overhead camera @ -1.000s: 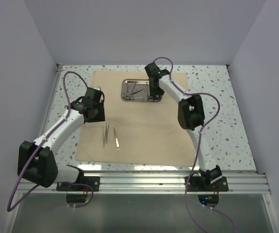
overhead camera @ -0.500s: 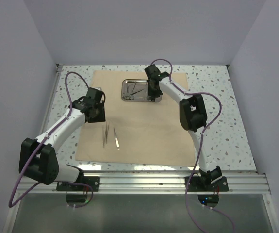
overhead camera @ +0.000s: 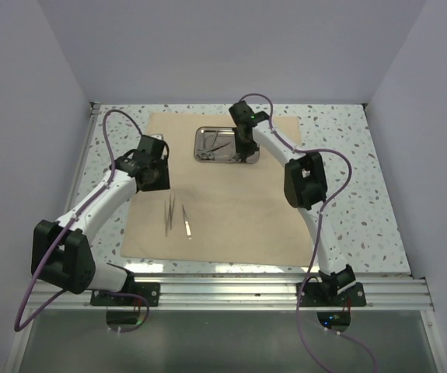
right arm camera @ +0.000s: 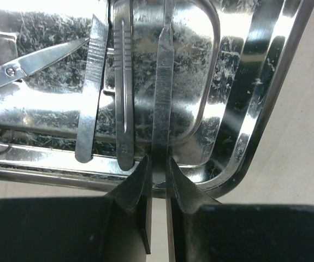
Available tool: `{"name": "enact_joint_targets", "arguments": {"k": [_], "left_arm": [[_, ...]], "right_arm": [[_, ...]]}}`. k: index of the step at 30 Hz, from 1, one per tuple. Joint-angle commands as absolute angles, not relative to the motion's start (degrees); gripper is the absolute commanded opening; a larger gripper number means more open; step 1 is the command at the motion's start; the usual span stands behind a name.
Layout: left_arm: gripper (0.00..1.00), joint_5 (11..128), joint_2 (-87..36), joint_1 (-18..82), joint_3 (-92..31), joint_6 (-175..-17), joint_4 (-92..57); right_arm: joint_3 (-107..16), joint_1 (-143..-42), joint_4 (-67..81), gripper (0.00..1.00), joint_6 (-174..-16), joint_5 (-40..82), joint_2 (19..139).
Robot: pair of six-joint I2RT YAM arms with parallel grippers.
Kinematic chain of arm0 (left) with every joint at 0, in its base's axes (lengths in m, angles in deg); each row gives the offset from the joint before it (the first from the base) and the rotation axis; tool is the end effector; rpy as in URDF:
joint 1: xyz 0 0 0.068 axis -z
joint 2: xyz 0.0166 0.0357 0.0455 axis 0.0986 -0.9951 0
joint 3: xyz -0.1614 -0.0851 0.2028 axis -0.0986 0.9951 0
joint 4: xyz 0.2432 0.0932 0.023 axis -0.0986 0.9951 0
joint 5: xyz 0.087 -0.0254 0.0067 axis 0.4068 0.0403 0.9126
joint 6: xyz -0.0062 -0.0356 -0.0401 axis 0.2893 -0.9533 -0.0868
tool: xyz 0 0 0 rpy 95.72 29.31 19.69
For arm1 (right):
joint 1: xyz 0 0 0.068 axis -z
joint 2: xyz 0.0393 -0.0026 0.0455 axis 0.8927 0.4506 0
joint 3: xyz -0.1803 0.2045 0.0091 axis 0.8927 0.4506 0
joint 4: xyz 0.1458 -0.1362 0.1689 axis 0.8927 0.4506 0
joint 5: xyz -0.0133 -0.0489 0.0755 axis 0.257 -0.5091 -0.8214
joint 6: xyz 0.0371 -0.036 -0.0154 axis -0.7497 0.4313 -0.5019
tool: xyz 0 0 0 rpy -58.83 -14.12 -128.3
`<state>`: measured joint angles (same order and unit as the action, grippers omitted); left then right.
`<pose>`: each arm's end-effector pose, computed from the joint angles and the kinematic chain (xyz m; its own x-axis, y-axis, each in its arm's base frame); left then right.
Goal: Open and lay out the surgical kit
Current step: Pick up the medical item from the container, then place the medical item in the surgical kit.
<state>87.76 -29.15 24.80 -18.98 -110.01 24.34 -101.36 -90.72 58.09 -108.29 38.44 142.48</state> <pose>0.2658 -0.0857 0.2580 -0.8296 -0.1658 -0.5332 -0.1374 0.9862 -0.0928 0.4766 0.2411 0.1727 -0.8847 -0.0781 -0.4596 -0.0881 0.9961 0.0004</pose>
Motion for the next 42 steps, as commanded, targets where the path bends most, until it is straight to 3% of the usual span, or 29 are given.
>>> {"name": "enact_joint_targets", "arguments": {"k": [1,6,20,24,32,33,34,35,36,37,38,42], "left_arm": [[0.42,86.9,-30.4,24.2,-22.8,-108.2,22.7],[0.44,87.2,-33.8,24.3,-28.4,-105.5,21.2],[0.45,85.6,-54.6,27.3,-51.5,-105.7,19.5],[0.44,86.0,-61.1,31.5,-58.2,-106.9,20.2],[0.45,84.3,-77.6,36.0,-76.8,-109.8,23.1],[0.45,84.2,-79.2,36.8,-79.0,-109.8,24.2],[0.45,84.1,-80.7,37.2,-80.9,-109.9,24.7],[0.45,84.0,-83.7,37.6,-84.5,-110.0,25.3],[0.45,83.7,-85.0,38.1,-85.9,-110.0,26.0],[0.45,83.6,-86.6,38.4,-87.0,-110.0,26.0],[0.45,83.5,-87.1,38.6,-87.6,-110.1,25.9],[0.47,83.0,-88.0,39.5,-85.8,-111.2,22.8]], "right_arm": [[-102.1,-91.5,63.6,0.00,-106.7,36.9,140.0],[-92.1,-91.3,60.3,0.00,-106.1,38.9,128.1],[-49.7,-91.2,52.4,0.00,-111.3,38.6,94.9],[-33.9,-91.4,50.5,0.00,-114.8,36.4,84.9],[-18.4,-92.7,50.0,0.00,-119.9,28.6,71.4],[-17.3,-92.8,50.0,0.05,-119.8,28.5,70.4],[-16.9,-92.9,50.4,0.19,-119.5,28.5,69.9],[-16.8,-92.9,51.3,0.50,-119.5,28.5,69.6],[-17.0,-92.9,52.1,0.70,-119.4,28.5,69.1],[-17.3,-92.8,52.9,0.80,-119.3,28.8,67.9],[-17.6,-92.9,54.4,0.85,-119.3,29.4,67.3],[-19.4,-92.9,56.8,0.86,-119.6,29.8,63.3]]}}
